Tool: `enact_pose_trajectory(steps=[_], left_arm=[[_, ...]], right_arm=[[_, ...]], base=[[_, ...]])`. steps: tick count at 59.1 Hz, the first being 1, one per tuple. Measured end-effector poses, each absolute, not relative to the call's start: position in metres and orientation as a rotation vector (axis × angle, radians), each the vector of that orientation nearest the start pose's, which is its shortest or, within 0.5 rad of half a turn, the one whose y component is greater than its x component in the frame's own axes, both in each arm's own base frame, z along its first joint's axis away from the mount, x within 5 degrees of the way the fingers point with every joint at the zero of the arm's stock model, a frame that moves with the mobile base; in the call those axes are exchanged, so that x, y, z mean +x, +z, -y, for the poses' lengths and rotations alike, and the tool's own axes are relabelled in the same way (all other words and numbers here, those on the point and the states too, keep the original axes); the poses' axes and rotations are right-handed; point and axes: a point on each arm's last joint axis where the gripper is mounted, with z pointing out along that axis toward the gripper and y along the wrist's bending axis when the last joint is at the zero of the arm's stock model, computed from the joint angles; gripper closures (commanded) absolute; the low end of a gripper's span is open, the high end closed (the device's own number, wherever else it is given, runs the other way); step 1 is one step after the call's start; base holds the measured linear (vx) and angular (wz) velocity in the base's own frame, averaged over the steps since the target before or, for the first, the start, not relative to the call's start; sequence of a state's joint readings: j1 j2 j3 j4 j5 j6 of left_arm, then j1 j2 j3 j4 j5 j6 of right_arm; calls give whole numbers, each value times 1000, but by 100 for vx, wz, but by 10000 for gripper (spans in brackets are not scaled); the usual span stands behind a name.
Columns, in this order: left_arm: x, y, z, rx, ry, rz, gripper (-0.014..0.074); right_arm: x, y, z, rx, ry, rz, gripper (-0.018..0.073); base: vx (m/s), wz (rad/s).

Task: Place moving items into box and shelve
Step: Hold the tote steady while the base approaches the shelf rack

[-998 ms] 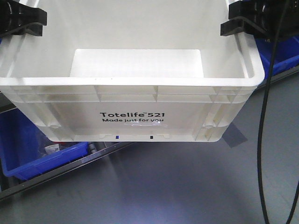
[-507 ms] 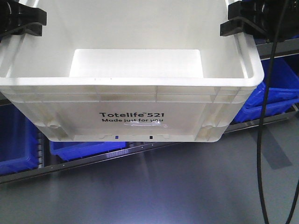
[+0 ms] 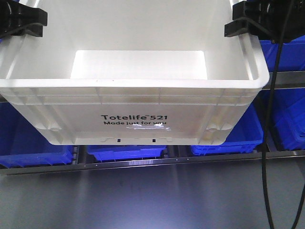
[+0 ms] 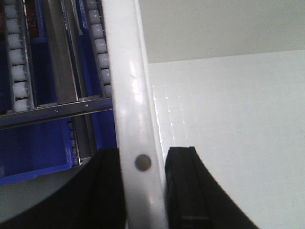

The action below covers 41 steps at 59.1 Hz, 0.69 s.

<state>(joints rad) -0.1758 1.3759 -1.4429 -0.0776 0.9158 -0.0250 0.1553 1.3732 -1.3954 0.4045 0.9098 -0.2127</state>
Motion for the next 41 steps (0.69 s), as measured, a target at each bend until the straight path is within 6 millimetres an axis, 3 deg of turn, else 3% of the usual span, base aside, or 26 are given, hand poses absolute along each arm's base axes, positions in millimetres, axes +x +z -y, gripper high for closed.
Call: enact_pose_trajectory(steps=[41], left_arm=[[288, 405, 57, 152, -195, -2333, 610]], right_arm=[[284, 397, -73, -288, 468, -2312, 572]], base=[[16, 10]])
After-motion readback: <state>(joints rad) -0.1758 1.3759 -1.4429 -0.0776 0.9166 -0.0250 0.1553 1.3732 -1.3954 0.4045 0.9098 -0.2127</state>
